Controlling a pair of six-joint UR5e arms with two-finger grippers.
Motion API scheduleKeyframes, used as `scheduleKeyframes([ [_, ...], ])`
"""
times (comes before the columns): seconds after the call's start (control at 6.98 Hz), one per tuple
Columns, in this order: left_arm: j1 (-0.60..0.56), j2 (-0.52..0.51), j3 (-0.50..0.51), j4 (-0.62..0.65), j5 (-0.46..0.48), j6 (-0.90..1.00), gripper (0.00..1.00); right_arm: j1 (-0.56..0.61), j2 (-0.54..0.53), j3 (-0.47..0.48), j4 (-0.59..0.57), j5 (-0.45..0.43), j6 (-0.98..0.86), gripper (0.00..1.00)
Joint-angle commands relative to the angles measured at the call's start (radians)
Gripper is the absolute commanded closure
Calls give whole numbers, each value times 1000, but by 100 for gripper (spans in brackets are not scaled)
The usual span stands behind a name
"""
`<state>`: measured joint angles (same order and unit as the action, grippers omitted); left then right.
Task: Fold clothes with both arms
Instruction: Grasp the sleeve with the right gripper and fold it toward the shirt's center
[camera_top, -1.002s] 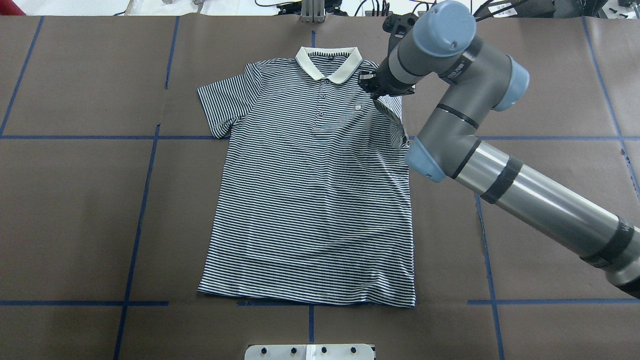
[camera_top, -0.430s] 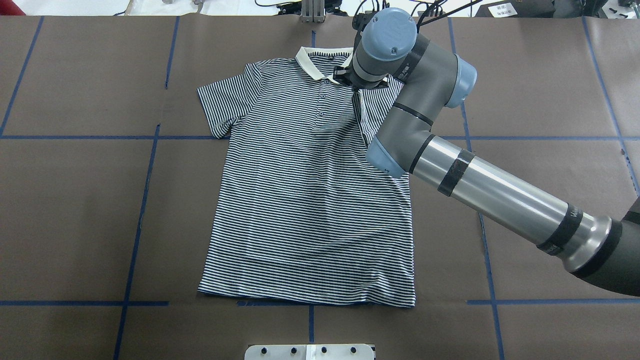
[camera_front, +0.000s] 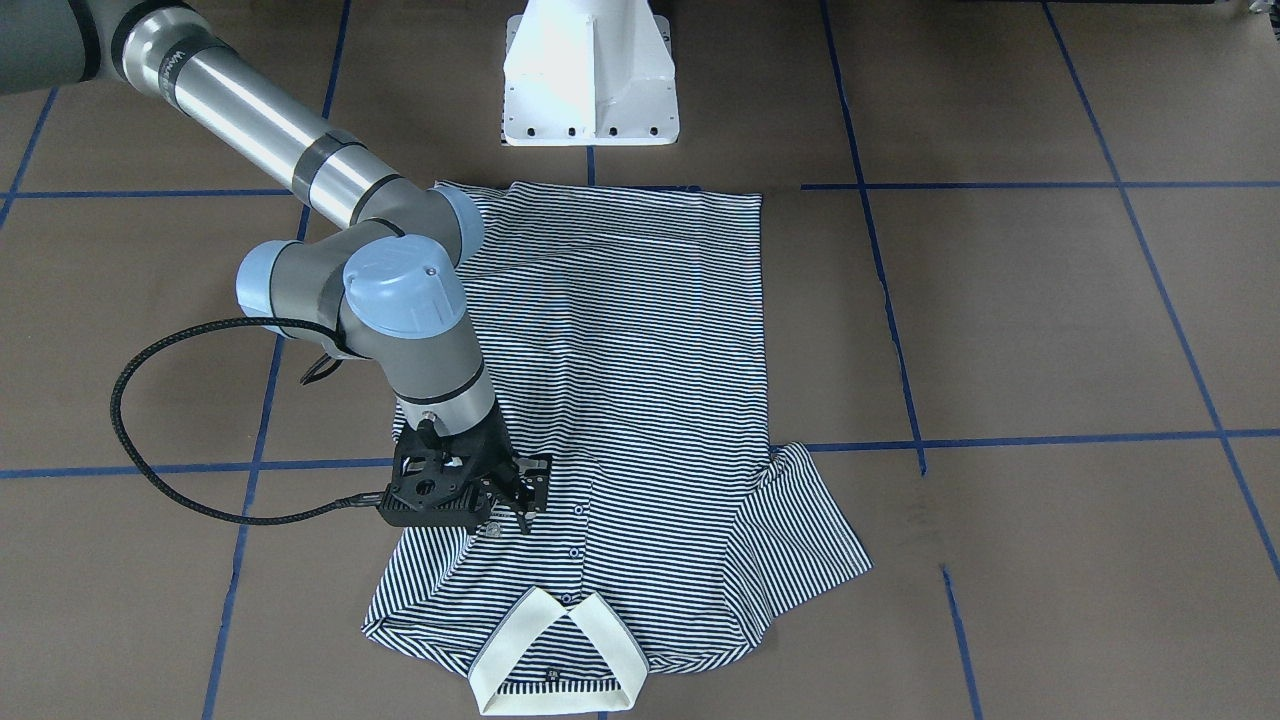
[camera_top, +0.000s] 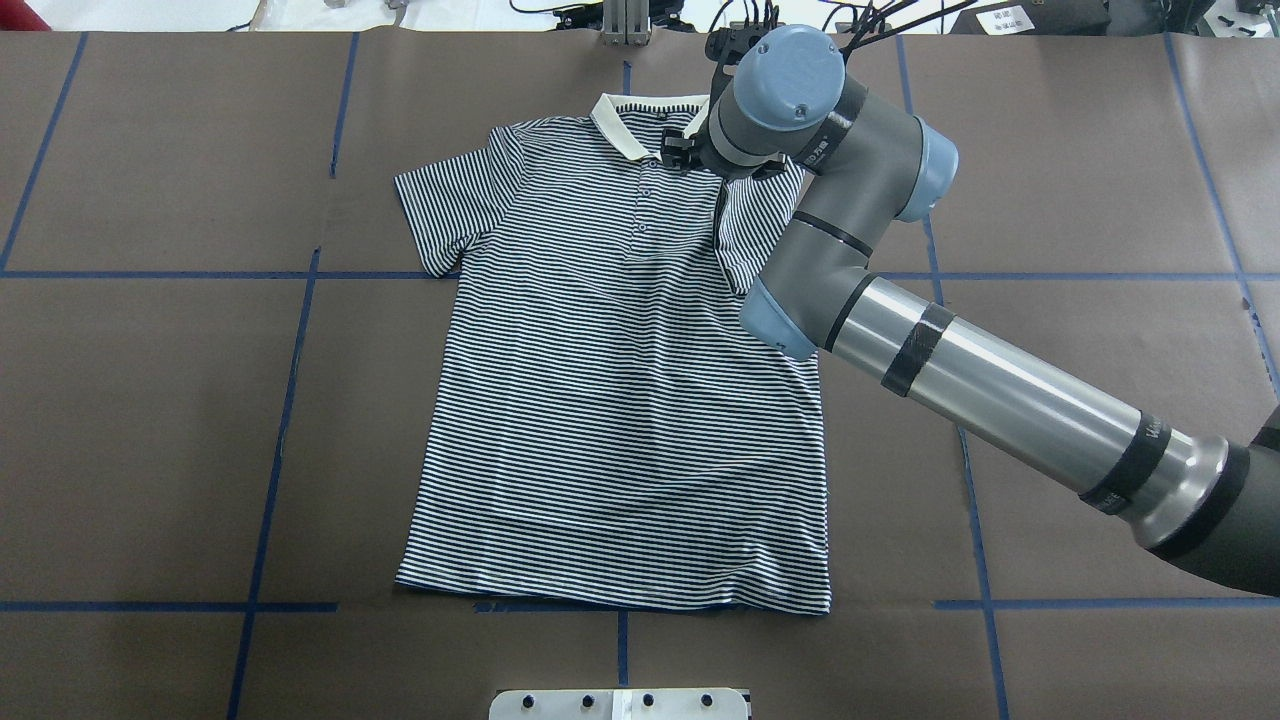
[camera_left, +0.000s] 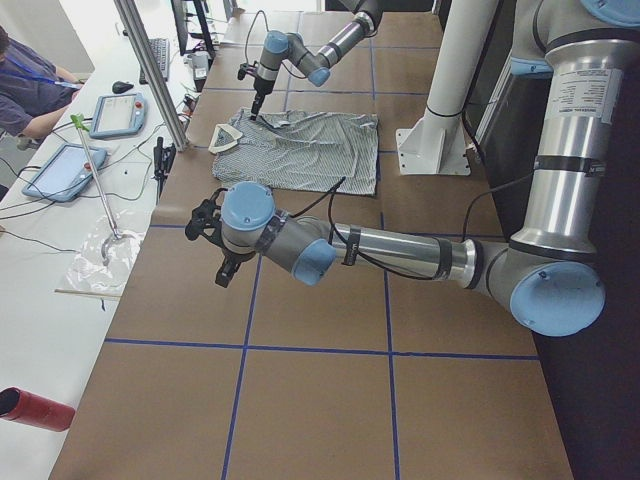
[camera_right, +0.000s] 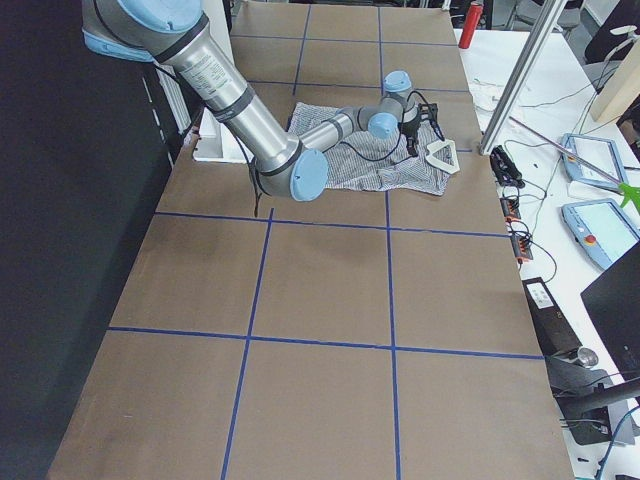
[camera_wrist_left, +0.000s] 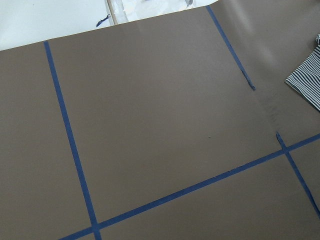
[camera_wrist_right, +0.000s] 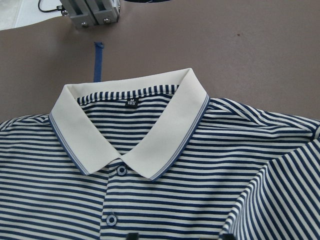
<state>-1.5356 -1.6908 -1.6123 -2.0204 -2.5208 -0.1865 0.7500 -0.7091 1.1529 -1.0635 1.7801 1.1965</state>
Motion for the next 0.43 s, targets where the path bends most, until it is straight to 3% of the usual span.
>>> scheduleKeyframes([
  [0.0,86,-105,-1,2,19,-190,0,31,-25,30,-1,142,-5,0],
  [0.29,190,-183,-4,0,109,-370,0,39,-136,167,-13,173,-8,0],
])
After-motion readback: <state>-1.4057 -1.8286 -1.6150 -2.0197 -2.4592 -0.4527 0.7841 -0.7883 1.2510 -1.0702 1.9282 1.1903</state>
